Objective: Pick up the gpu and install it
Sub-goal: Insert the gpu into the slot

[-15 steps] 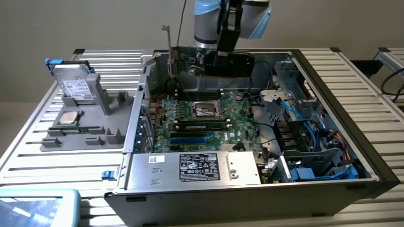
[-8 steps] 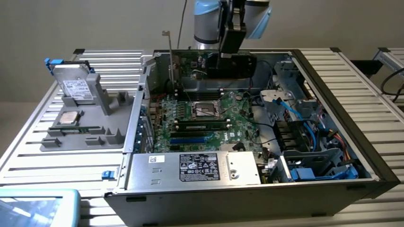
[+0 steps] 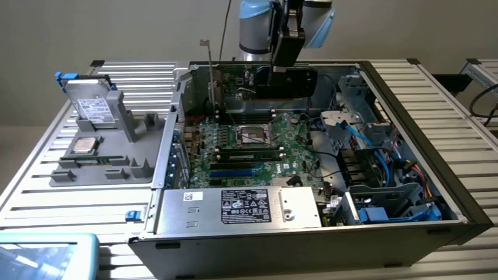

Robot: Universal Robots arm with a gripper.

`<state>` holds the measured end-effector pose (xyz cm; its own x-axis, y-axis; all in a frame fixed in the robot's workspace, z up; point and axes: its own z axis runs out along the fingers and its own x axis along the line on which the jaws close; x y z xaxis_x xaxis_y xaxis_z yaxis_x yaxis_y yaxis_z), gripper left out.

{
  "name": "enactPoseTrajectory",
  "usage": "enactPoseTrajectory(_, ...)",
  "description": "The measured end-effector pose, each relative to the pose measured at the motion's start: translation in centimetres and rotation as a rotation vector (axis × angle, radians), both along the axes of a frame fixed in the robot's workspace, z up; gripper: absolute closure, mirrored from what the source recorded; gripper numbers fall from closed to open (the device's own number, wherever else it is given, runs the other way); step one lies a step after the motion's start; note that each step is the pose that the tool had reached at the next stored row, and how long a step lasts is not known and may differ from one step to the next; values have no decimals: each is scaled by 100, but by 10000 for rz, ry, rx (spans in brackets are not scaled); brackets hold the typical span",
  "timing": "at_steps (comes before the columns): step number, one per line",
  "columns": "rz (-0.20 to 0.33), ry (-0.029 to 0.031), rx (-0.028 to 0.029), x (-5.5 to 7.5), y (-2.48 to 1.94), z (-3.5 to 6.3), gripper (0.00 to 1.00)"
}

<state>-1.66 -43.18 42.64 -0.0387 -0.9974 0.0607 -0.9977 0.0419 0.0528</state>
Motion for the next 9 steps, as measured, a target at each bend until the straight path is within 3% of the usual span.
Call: enactPoseTrajectory(9,0,-1,1,0,0,-12,72)
